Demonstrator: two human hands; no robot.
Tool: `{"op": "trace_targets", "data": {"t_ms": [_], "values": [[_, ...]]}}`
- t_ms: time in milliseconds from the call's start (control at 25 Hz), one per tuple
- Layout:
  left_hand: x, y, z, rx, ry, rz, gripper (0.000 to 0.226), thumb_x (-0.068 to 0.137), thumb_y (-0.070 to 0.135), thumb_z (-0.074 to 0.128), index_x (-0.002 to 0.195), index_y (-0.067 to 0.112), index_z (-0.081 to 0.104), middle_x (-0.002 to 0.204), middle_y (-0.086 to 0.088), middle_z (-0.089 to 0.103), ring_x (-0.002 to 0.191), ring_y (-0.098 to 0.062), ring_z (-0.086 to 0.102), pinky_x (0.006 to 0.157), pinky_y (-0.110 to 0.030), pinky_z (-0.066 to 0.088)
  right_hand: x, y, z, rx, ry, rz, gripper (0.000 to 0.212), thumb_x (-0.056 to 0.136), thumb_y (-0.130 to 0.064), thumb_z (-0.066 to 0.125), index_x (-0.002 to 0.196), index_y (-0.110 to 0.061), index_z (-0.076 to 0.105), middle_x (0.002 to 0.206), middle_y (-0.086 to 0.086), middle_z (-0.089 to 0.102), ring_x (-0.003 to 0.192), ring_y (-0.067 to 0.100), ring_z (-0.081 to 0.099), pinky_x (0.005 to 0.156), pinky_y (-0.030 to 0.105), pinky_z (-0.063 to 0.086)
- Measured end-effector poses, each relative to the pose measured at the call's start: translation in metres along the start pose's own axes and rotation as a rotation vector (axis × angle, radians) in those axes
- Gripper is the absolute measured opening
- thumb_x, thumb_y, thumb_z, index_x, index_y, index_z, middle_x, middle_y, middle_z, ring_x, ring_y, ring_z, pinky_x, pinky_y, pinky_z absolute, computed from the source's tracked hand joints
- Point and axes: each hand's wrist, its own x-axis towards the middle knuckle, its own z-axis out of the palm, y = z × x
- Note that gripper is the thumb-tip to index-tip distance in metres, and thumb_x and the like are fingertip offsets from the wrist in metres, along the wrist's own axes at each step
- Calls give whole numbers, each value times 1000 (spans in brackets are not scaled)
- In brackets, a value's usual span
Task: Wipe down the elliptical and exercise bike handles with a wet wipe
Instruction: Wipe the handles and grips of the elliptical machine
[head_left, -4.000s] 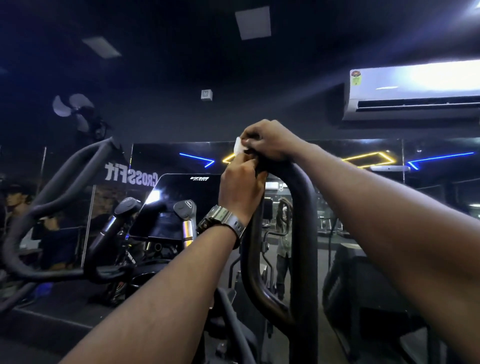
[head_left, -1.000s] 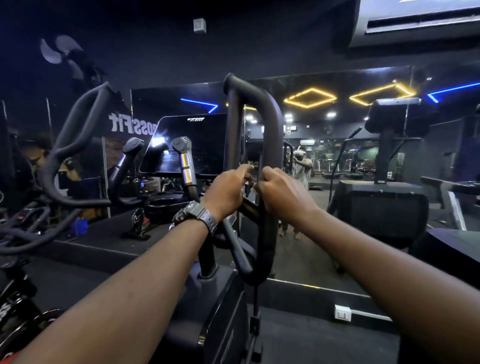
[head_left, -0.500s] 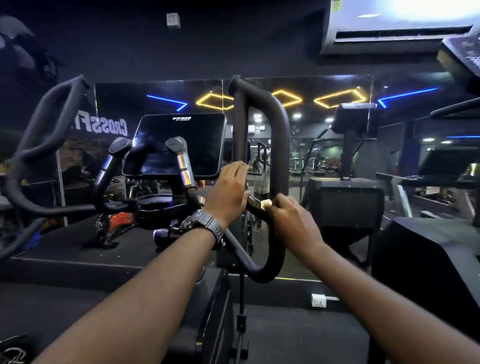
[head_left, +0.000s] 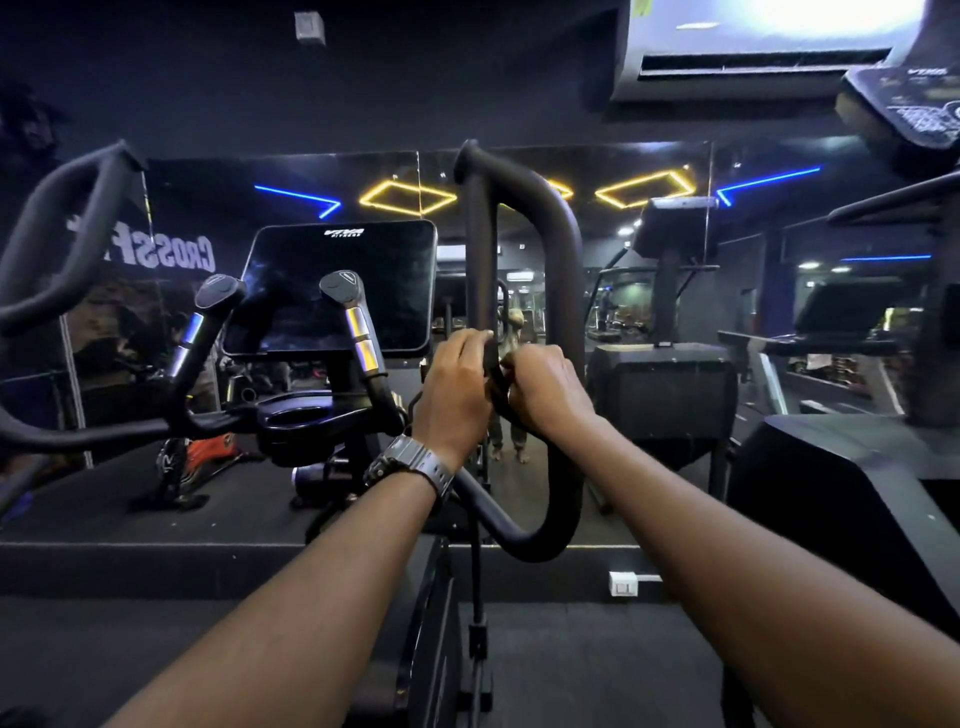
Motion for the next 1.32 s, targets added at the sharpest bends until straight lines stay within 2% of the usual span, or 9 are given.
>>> {"op": "trace_targets", "data": {"t_ms": [160,320,520,720,880,960,1040,1200,1320], "values": [[-3,0,6,-41,40,-74,47,85,-4,62,131,0,54,129,-13,57,121,-27,54,105,-38,45,-23,-2,5,-76,68,-94,11,84,-1,54,76,-7,59,79,7,56,73,32,57,59,37,44],[-4,9,4,-70,24,-102,38,89,0,58,127,3,57,126,-10,59,117,-25,57,99,-41,49,20,-11,3,194,100,118,21,87,-5,44,71,-13,54,81,7,60,74,29,57,57,34,43],[-5,6,-2,64,-71,-44,54,81,-6,65,134,0,52,134,-13,54,127,-27,49,111,-33,39,-22,23,11,-256,55,-275,13,90,-18,61,83,-7,60,87,6,57,79,27,58,58,34,39],[-14,14,12,162,-117,35,50,79,-11,61,128,0,57,118,-14,64,115,-31,53,102,-40,45,-11,37,10,-357,105,-423,23,93,-23,59,107,-5,66,98,12,60,95,31,58,62,37,47],[-21,36,21,174,-182,4,50,86,3,61,135,6,52,114,-12,65,113,-28,54,97,-40,48,-49,91,14,-418,248,-646,21,88,-19,66,106,-9,64,94,7,53,78,23,54,48,31,48],[-24,51,28,122,-195,-73,47,89,12,61,135,11,52,115,-13,65,112,-29,55,95,-39,47,-26,97,-1,-364,325,-687,24,89,-16,56,109,-7,64,96,10,54,81,26,56,49,35,52],[-23,64,38,78,-155,-166,46,86,19,66,131,18,54,113,-10,66,109,-28,57,91,-37,46,-2,103,-13,-223,360,-630,39,87,-16,46,121,-9,64,103,12,56,88,30,57,56,39,54],[-23,82,53,63,-2,-330,46,83,22,72,127,16,61,114,-4,69,108,-21,63,92,-30,47,-30,144,18,154,322,-446,39,86,-15,68,123,-28,66,94,-1,64,83,23,62,60,34,53],[-25,95,60,43,11,-371,47,80,13,73,126,16,63,116,-1,69,103,-17,65,95,-32,51,-27,135,18,653,265,-43,27,86,-14,67,108,-29,71,89,-5,71,82,16,64,67,23,43]]}}
